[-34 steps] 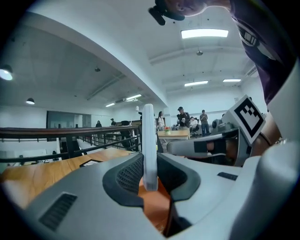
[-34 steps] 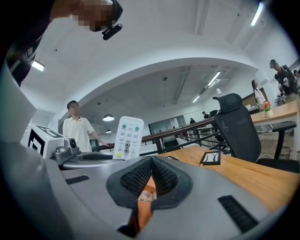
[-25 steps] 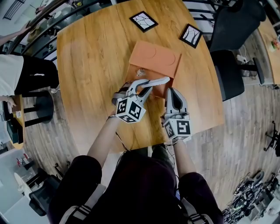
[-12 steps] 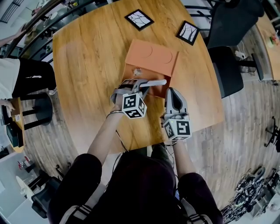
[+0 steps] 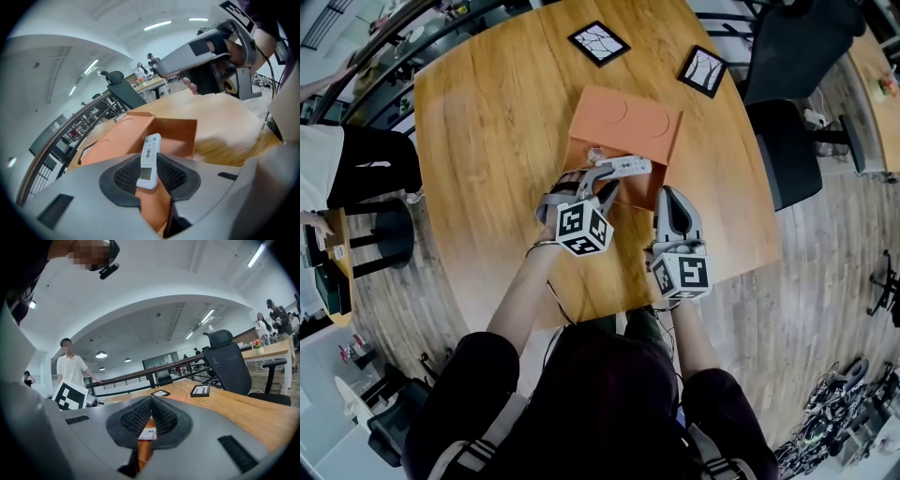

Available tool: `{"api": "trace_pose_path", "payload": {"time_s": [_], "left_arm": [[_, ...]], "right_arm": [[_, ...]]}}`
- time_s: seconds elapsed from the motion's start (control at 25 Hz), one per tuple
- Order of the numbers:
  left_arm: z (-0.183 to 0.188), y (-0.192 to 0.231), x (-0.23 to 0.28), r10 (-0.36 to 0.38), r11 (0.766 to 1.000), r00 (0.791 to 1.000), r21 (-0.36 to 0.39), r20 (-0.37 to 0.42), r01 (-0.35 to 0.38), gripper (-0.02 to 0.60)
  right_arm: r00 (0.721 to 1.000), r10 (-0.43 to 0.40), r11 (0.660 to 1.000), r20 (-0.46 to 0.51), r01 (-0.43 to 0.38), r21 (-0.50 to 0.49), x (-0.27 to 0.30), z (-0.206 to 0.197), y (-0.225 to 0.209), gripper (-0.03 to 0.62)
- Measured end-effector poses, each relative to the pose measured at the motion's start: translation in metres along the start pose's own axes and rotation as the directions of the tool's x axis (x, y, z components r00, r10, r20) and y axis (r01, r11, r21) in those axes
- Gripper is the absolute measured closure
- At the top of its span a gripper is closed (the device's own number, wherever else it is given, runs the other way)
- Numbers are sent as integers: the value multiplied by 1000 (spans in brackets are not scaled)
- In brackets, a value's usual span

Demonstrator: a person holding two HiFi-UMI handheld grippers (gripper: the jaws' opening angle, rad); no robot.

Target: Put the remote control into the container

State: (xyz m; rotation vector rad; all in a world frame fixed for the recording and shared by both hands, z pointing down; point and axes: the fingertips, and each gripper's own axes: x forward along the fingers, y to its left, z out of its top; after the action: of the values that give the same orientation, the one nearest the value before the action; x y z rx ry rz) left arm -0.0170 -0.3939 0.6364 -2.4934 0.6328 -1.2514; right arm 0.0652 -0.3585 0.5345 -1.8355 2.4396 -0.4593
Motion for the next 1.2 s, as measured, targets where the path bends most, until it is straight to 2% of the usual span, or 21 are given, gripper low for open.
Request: {"api": "trace_pose_path", "payload": {"time_s": [0.08,0.16,0.28,0.56,0.72,0.88,0.96,1.04,1.2], "left_arm": [[10,12,-10,48,996,998,-75,51,-44,488],[23,24,-24,97,980,988,-183,124,-73,488],[44,37,-50,179,939,961,-329,209,-103,489],[88,38,-116,353,828,889,-540,292,-151,526],[121,45,-162,446,770,827,-617,342,-161,555],[147,51,-207,543,710,734,-689,408,-143,569],[155,52,-223,577,696,700,-701,420,-153,569],[159,51,-231,596,695,683,-697,422,-175,569],[160,44,-244,617,688,668,-697,415,-203,569]], "right_arm": [[1000,6,1000,3,-6,-3,-1,3,2,576],[1000,15,1000,9,-15,-9,-2,9,4,576],[999,36,999,23,-36,-25,-6,22,10,576],[992,105,993,71,-100,-69,-22,68,29,576],[983,150,985,108,-139,-101,-37,99,42,576],[970,198,975,139,-179,-133,-55,125,56,576],[964,221,968,149,-199,-151,-62,134,63,576],[958,240,963,156,-214,-165,-67,139,70,576],[948,273,952,161,-242,-189,-77,142,83,576]]}}
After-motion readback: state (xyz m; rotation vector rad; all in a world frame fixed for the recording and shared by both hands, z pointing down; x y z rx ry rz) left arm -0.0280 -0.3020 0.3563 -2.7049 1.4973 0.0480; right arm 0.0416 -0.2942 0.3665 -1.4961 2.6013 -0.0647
